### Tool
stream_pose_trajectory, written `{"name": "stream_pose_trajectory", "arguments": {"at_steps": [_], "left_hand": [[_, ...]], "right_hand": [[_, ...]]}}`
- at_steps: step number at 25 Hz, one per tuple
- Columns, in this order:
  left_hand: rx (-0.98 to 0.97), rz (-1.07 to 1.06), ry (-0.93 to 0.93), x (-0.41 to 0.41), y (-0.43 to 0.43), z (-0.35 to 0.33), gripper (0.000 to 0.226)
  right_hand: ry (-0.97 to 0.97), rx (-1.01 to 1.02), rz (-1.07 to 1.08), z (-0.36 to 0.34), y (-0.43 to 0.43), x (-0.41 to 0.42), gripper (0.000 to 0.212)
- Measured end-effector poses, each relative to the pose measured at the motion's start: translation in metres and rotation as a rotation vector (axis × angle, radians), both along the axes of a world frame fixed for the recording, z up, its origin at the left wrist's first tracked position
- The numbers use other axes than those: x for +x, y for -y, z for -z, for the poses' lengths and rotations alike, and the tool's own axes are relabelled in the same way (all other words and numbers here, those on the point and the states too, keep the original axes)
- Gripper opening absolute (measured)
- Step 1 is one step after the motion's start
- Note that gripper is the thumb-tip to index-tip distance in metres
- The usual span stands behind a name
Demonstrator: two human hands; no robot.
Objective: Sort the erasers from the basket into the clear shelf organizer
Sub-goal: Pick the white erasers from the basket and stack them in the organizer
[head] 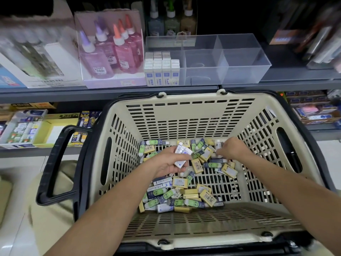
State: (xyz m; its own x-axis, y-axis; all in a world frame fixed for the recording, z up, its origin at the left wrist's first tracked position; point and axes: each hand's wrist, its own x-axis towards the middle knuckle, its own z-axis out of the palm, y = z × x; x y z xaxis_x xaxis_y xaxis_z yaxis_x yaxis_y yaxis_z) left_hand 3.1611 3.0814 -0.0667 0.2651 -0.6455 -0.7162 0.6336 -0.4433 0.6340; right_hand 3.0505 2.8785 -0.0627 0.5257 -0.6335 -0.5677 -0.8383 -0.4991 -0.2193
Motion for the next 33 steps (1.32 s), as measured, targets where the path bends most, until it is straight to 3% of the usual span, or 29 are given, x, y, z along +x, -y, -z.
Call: {"name": "stream_pose_trajectory", "arguments": {"at_steps": [4,6,8,9,10,12,14,17,19,21,23,26,27,30,31,33], "left_hand": [[-0.020,-0.146,-0.028,-0.002,0.002,-0.004,0.028],[-0.064,-0.210,-0.116,-0.005,0.002,-0.006,0.058],[-0.091,-0.269,-0.188,-0.006,0.001,-0.005,0.098],[-0.091,-0.288,-0.203,-0.007,0.001,-0.006,0.106],[-0.099,-0.292,-0.203,-0.007,0.001,-0.006,0.102],[-0.106,-0.265,-0.147,-0.006,0.003,-0.003,0.066],[-0.058,-0.262,-0.087,-0.004,0.004,-0.003,0.047],[0.003,-0.307,-0.044,0.000,0.006,0.001,0.033],[0.004,-0.326,-0.048,0.001,0.006,0.003,0.029],[0.006,-0.313,-0.026,0.001,0.006,0.004,0.027],[0.011,-0.289,-0.003,0.001,0.006,0.004,0.028],[0.019,-0.259,0.008,0.001,0.004,0.005,0.030],[0.022,-0.257,0.007,0.002,0.004,0.005,0.030],[0.031,-0.246,0.011,0.002,0.005,0.006,0.031],[0.036,-0.239,0.014,0.002,0.005,0.006,0.032],[0.045,-0.226,0.021,0.001,0.005,0.007,0.032]], "right_hand": [[0.275,0.398,0.019,-0.022,-0.035,0.012,0.017],[0.391,0.505,-0.040,-0.029,-0.056,0.014,0.018],[0.454,0.471,-0.141,-0.032,-0.066,0.016,0.020],[0.467,0.444,-0.195,-0.033,-0.068,0.015,0.020],[0.468,0.438,-0.237,-0.033,-0.070,0.014,0.018],[0.452,0.497,-0.270,-0.032,-0.069,0.014,0.014],[0.433,0.551,-0.214,-0.030,-0.059,0.014,0.011],[0.328,0.264,-0.054,-0.019,-0.018,0.010,0.016],[0.094,0.025,-0.050,-0.007,0.006,-0.001,0.023],[-0.068,-0.016,-0.164,0.002,0.008,-0.009,0.028],[-0.094,0.117,-0.278,0.008,-0.002,-0.008,0.036],[-0.065,0.408,-0.187,0.005,-0.013,-0.005,0.031],[-0.065,0.360,-0.175,0.003,-0.010,-0.004,0.028],[-0.210,-0.079,-0.321,0.000,0.009,-0.010,0.025],[-0.271,-0.120,-0.359,-0.001,0.010,-0.013,0.026],[-0.297,0.015,-0.391,0.001,0.008,-0.016,0.029]]}}
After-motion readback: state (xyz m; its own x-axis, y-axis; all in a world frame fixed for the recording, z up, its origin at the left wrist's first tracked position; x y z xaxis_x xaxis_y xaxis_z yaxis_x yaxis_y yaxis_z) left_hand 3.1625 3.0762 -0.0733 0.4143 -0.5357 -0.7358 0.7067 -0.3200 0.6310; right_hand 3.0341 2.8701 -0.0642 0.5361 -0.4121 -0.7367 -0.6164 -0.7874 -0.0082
